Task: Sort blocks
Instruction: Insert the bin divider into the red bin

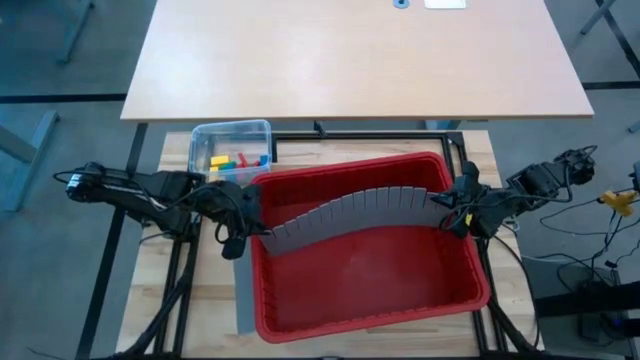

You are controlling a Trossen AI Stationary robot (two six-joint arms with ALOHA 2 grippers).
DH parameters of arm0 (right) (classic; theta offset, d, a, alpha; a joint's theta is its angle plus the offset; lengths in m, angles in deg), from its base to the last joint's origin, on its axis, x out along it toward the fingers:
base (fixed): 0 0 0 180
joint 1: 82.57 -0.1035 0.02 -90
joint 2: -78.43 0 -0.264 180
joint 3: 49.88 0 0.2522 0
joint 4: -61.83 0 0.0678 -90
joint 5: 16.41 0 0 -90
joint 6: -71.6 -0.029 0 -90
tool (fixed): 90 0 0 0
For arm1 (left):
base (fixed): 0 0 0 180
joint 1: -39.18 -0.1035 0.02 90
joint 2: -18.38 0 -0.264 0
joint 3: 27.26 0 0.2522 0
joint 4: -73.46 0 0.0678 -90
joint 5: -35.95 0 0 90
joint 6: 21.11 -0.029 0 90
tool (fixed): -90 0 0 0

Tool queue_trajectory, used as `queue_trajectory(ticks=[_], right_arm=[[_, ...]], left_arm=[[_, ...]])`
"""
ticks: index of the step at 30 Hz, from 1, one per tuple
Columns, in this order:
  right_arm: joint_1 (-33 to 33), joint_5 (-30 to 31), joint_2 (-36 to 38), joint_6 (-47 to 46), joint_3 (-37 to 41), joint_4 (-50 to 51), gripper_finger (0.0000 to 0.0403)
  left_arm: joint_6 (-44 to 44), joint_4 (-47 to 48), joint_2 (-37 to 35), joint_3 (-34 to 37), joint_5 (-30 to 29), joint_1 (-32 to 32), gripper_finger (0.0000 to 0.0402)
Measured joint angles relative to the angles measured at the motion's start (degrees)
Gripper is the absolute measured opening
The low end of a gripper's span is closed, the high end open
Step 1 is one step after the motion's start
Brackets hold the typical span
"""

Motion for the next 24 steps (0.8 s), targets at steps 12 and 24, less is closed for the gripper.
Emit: queue_trajectory(ticks=[12, 24], right_arm=[[-0.02, -0.16, 0.00, -0.10, -0.07, -0.15, 0.0000], [-0.02, -1.32, 0.00, 0.04, -0.07, -0.40, 0.0000]], left_arm=[[2.83, 0.68, -0.97, 0.00, 3.62, 0.37, 0.0000], [3.54, 0.95, -1.15, 0.00, 4.61, 0.37, 0.0000]])
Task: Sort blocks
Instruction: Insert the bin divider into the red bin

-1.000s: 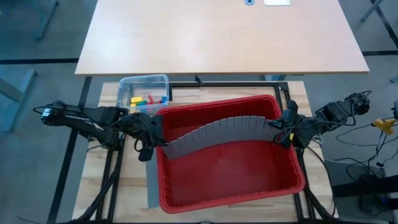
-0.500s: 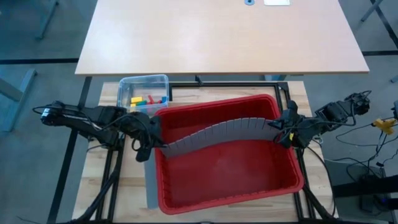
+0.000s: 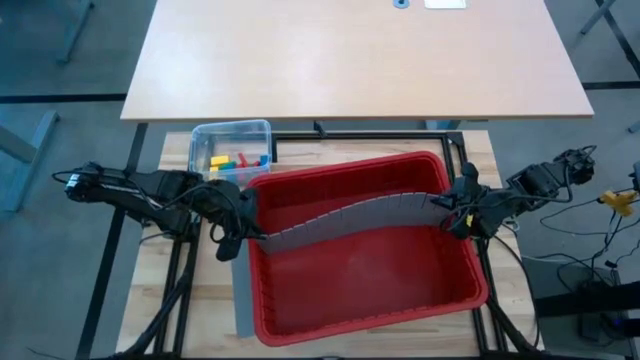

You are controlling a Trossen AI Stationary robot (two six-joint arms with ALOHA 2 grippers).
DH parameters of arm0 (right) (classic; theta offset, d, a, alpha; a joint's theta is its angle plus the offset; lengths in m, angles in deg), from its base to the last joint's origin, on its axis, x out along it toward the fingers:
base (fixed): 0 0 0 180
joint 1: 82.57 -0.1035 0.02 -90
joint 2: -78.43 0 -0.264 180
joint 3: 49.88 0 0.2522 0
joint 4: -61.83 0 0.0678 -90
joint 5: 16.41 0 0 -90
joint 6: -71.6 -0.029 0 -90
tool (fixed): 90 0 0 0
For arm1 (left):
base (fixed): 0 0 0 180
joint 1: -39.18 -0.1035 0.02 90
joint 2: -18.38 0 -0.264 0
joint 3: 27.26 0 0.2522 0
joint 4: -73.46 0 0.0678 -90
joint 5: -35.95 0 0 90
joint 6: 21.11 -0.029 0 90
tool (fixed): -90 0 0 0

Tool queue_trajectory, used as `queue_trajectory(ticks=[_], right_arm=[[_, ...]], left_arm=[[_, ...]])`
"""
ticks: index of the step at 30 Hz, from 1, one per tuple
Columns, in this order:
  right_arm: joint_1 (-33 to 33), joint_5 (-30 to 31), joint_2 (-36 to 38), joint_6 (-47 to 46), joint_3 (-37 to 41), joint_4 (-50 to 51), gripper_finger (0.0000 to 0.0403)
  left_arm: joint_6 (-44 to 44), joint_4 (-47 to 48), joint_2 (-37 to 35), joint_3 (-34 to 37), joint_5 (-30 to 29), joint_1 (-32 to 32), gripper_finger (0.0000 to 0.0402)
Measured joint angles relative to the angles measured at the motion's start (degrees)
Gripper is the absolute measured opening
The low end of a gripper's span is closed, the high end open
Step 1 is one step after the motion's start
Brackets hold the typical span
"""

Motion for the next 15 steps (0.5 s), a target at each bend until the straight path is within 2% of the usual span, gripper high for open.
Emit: queue_trajectory(ticks=[15], right_arm=[[0.02, -2.57, -0.76, 2.37, 0.02, -5.97, 0.0000]], left_arm=[[0.48, 0.79, -0.07, 0.00, 0.58, 0.11, 0.0000]])
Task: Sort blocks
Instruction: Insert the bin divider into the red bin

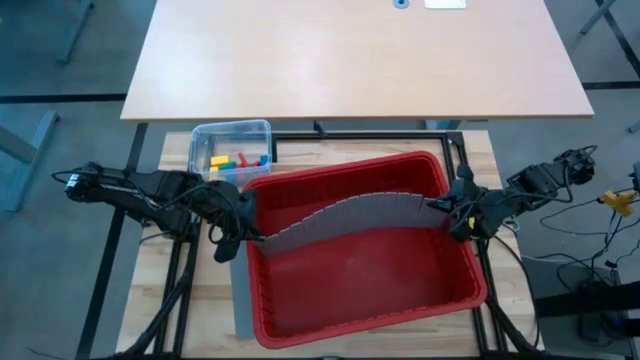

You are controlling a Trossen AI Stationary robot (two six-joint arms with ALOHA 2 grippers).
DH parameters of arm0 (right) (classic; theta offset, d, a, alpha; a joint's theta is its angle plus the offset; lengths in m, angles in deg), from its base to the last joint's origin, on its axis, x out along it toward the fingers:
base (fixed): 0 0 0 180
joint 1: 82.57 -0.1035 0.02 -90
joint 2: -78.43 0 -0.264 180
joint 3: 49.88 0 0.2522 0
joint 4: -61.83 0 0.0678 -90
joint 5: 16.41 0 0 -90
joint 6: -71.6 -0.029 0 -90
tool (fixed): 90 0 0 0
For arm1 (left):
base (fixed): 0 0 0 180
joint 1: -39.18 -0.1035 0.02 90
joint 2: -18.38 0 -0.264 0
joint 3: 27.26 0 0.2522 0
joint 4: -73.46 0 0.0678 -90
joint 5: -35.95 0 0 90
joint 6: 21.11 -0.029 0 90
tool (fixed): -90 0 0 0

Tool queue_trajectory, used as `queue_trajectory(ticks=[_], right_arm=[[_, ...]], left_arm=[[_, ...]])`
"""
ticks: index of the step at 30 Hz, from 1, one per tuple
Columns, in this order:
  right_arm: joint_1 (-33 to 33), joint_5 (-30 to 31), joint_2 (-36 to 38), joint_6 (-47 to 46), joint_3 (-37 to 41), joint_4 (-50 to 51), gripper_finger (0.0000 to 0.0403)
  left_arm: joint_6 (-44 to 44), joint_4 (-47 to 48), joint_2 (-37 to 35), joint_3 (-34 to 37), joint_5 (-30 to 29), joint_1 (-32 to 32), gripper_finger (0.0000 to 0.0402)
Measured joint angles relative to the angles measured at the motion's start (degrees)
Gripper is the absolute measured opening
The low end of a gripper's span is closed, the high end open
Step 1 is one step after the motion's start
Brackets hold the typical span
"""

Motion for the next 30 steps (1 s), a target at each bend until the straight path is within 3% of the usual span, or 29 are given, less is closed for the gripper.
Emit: queue_trajectory(ticks=[30], right_arm=[[0.02, 3.57, -1.18, 4.17, 1.50, -2.98, 0.0000]], left_arm=[[0.69, 0.17, 0.07, 0.13, -0.54, -0.04, 0.0000]])
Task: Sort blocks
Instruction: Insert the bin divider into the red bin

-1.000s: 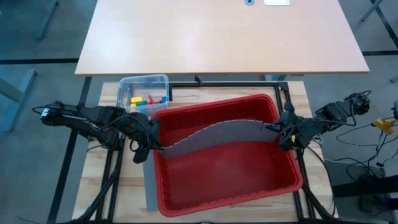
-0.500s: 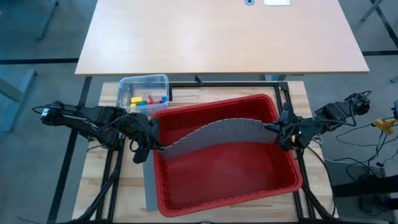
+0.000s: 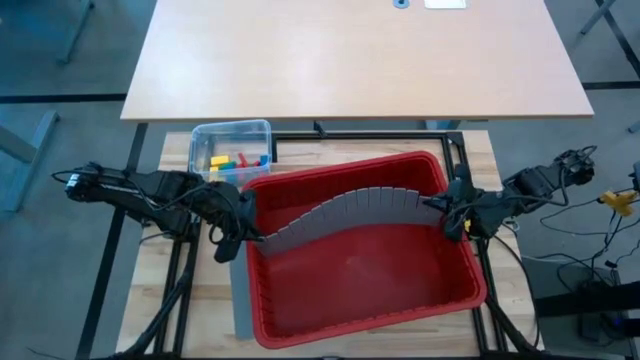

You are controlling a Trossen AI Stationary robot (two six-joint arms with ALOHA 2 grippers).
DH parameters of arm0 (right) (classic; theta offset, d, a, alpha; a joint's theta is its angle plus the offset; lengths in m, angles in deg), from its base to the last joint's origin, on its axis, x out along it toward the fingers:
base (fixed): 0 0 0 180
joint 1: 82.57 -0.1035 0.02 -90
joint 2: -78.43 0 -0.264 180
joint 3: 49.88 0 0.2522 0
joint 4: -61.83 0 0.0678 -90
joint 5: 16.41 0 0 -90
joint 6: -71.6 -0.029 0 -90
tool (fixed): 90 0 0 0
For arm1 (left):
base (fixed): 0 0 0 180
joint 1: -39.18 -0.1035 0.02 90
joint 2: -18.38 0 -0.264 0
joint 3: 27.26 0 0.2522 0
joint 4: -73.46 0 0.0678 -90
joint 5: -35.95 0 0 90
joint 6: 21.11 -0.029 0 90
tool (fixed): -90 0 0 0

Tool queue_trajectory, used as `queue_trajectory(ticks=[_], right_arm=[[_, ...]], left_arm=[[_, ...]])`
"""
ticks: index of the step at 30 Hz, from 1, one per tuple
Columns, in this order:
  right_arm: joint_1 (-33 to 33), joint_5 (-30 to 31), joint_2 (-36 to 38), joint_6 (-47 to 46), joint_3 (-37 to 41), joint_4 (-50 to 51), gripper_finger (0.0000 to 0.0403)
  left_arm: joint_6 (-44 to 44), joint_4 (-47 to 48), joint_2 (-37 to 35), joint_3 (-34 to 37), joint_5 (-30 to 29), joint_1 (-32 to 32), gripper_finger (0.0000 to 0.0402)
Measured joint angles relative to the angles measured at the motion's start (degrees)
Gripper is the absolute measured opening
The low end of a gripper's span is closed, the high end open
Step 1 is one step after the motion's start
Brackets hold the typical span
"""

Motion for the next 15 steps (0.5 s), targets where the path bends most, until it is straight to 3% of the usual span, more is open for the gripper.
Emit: queue_trajectory(ticks=[15], right_arm=[[0.00, 2.48, 0.07, 1.42, 2.20, -2.77, 0.0000]], left_arm=[[2.93, 0.32, -0.13, 0.00, 0.00, 0.00, 0.0000]])
